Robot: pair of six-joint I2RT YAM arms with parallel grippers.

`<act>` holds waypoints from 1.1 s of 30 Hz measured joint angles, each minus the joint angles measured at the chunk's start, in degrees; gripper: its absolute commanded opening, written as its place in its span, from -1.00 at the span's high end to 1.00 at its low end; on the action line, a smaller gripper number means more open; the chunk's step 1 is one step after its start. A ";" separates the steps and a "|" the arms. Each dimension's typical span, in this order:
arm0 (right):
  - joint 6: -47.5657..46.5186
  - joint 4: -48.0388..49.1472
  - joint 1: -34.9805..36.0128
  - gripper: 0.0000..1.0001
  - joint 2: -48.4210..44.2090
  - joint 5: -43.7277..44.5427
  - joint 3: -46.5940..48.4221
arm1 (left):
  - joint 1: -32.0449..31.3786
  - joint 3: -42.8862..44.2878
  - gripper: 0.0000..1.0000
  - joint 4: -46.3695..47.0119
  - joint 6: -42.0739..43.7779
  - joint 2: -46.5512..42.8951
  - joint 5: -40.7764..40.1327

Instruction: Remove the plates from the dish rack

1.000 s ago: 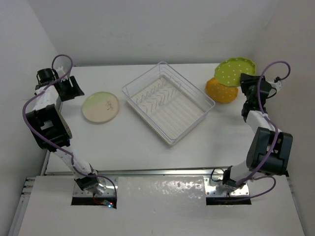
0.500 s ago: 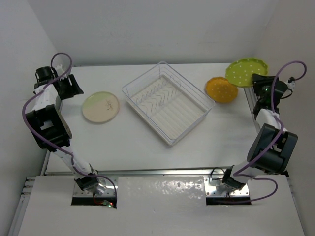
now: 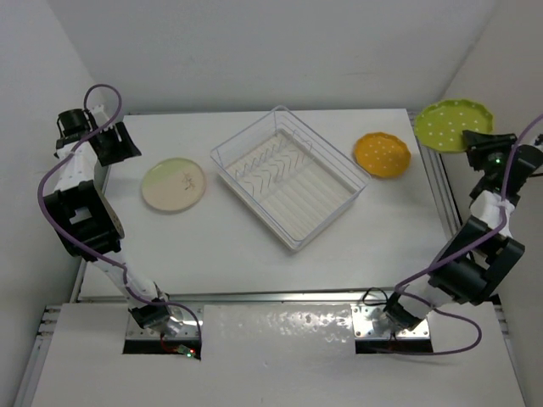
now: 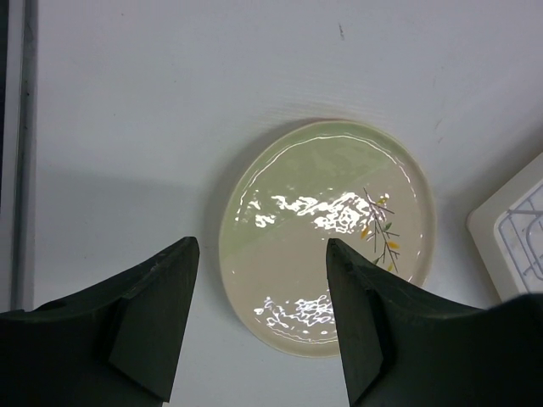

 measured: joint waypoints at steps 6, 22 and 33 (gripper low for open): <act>-3.43 -2.27 9.25 1.00 0.04 -0.68 0.26 | 0.00 0.39 -0.19 -0.09 0.61 0.02 -0.07; 8.68 16.09 19.41 1.00 12.74 3.61 -4.76 | 0.00 0.37 -0.19 -0.44 1.11 0.42 0.22; 10.93 20.70 21.14 1.00 25.64 7.58 -3.93 | 0.00 0.37 -0.19 -1.73 1.53 0.42 0.22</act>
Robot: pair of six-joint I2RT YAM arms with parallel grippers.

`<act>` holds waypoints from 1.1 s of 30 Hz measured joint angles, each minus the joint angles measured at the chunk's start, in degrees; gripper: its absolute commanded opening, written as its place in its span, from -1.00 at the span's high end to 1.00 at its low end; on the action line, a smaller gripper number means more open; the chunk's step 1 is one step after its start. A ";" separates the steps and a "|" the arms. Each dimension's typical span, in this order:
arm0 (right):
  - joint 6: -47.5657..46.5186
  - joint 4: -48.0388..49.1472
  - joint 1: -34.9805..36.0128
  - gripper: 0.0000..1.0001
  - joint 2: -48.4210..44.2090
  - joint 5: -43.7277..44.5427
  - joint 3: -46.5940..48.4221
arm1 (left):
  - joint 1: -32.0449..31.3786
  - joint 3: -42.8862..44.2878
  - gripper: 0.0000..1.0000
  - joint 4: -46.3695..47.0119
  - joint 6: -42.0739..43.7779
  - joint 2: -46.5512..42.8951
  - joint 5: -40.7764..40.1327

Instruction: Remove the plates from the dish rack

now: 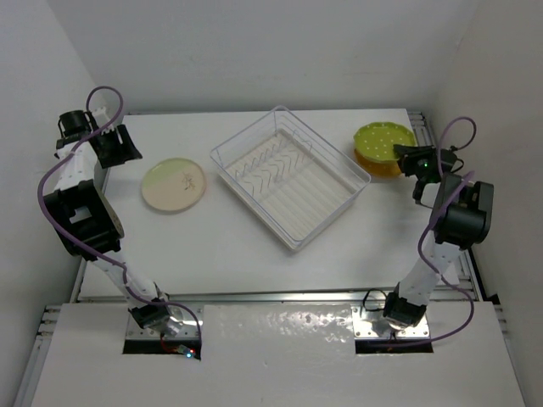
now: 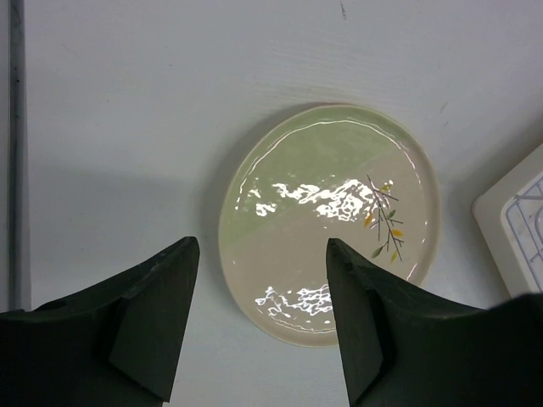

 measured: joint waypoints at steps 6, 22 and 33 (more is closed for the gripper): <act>0.39 2.12 0.00 1.00 5.01 2.08 0.33 | 0.00 0.00 -0.19 -0.81 0.22 0.00 -0.02; -2.73 -1.05 0.39 0.46 10.05 4.31 4.07 | 0.00 0.00 -0.19 -1.68 1.40 0.00 -0.94; -13.60 -21.44 2.80 0.02 1.99 8.24 6.80 | 0.00 0.09 -0.19 -1.73 1.51 0.00 -0.92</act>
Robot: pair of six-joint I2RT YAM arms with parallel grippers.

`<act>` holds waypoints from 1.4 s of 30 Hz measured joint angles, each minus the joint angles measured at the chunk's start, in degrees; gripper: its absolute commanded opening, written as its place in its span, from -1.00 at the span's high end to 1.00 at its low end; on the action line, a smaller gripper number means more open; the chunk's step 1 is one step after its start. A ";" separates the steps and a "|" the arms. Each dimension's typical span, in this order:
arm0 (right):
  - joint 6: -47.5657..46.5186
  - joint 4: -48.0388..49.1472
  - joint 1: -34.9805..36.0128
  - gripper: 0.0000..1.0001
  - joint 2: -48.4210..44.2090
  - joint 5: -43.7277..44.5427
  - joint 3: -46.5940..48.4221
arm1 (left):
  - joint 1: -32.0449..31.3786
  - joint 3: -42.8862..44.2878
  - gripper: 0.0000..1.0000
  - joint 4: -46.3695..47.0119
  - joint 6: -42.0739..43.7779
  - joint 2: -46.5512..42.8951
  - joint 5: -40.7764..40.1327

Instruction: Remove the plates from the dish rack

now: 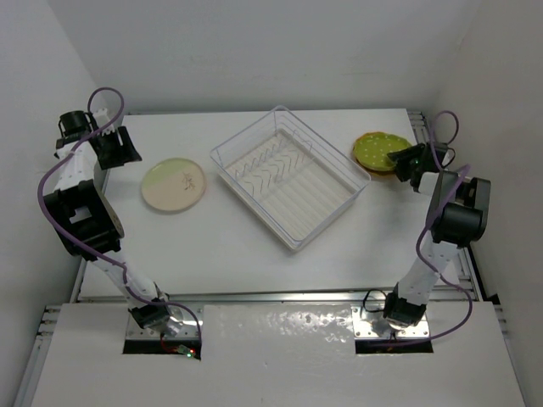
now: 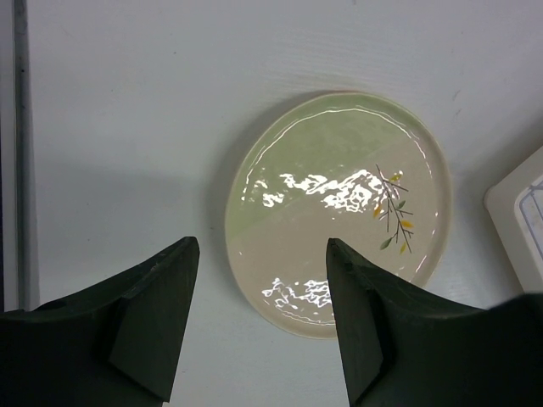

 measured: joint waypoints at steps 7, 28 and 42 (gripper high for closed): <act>-5.35 -13.44 0.79 -0.02 -2.62 5.81 3.04 | 0.00 1.86 -0.19 -0.87 0.87 0.02 0.02; -5.77 -27.23 0.70 1.00 -1.64 10.91 10.73 | 0.00 2.93 -0.19 -2.58 2.45 0.87 0.28; 3.87 -5.68 1.05 1.00 -1.64 8.57 -1.29 | 0.00 2.93 -0.19 -2.60 2.49 0.87 1.16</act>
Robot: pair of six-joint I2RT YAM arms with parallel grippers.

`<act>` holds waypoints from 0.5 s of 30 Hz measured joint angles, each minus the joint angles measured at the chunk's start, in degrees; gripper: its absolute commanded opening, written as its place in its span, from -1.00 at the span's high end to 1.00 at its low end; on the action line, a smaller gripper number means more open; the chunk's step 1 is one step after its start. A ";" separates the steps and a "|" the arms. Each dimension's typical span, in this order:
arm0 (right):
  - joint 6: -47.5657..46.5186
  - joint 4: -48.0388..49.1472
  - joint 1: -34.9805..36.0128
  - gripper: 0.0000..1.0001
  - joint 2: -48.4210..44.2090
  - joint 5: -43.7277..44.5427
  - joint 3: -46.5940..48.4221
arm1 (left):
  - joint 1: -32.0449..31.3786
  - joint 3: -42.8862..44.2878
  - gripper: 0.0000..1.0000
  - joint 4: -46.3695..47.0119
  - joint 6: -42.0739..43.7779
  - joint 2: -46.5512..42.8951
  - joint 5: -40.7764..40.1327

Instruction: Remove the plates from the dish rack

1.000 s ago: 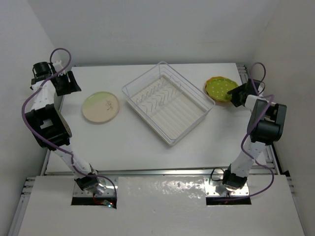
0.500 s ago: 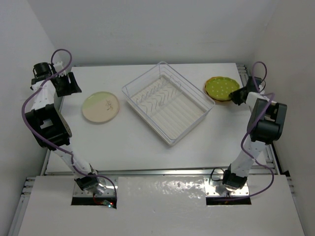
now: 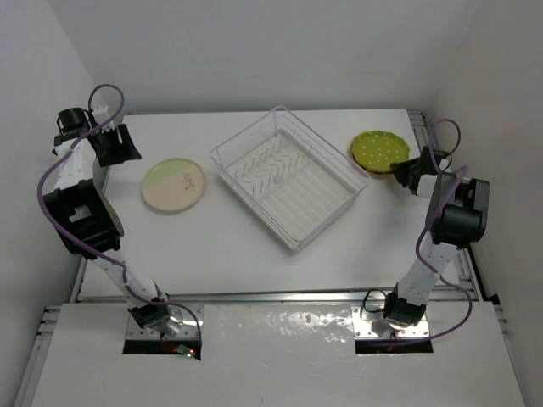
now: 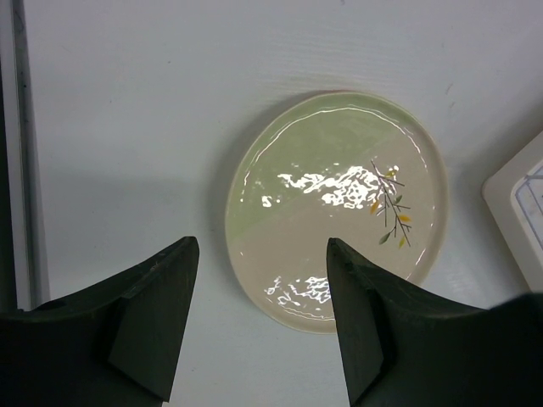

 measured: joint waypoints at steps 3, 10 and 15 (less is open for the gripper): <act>0.42 1.53 0.02 0.97 0.15 0.07 -0.07 | 0.00 0.00 -0.19 0.02 -0.02 0.00 0.13; -2.47 -8.37 0.24 0.01 1.05 0.13 5.90 | 0.00 0.00 -0.19 0.02 -0.02 0.00 0.59; -4.17 -16.26 1.33 -0.97 -0.74 1.03 10.32 | 0.00 0.00 -0.19 0.02 -0.02 0.00 0.68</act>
